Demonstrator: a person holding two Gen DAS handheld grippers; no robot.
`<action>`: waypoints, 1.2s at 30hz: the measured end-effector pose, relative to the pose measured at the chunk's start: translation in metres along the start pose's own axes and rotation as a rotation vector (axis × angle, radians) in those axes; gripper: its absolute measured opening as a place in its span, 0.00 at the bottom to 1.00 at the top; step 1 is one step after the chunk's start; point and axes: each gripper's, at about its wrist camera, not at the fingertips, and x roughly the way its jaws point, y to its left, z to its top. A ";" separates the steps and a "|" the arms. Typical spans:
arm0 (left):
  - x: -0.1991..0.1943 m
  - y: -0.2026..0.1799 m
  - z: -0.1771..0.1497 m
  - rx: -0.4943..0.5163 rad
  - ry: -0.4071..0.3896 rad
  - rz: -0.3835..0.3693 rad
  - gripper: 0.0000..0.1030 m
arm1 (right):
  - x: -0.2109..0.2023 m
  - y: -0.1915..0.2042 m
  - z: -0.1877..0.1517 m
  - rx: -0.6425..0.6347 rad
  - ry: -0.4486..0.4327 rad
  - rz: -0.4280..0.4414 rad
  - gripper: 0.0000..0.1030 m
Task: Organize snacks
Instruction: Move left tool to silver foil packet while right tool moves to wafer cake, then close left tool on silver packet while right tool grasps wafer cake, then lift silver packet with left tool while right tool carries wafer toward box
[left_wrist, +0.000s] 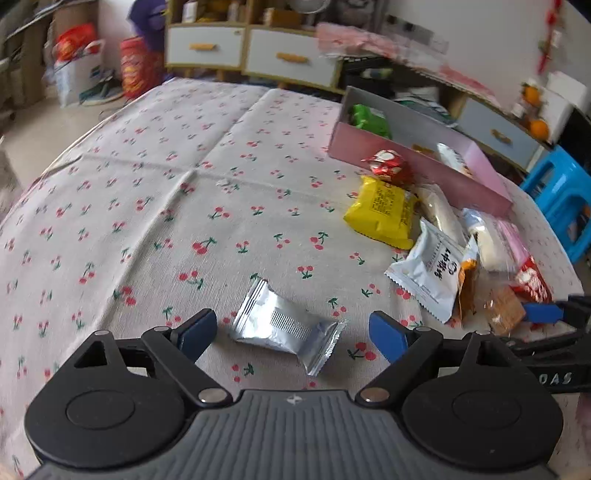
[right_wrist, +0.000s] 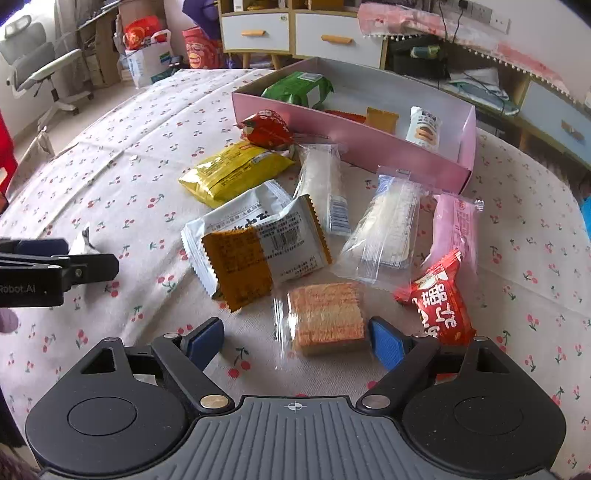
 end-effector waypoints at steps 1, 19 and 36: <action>-0.001 -0.001 0.000 -0.021 0.002 -0.004 0.82 | 0.000 -0.001 0.001 0.001 0.002 -0.001 0.83; -0.001 0.014 0.010 -0.091 -0.026 -0.004 0.27 | 0.003 -0.001 0.014 0.028 0.005 -0.018 0.45; -0.003 0.032 0.013 -0.194 0.022 -0.102 0.00 | -0.014 -0.002 0.016 0.095 0.032 -0.002 0.43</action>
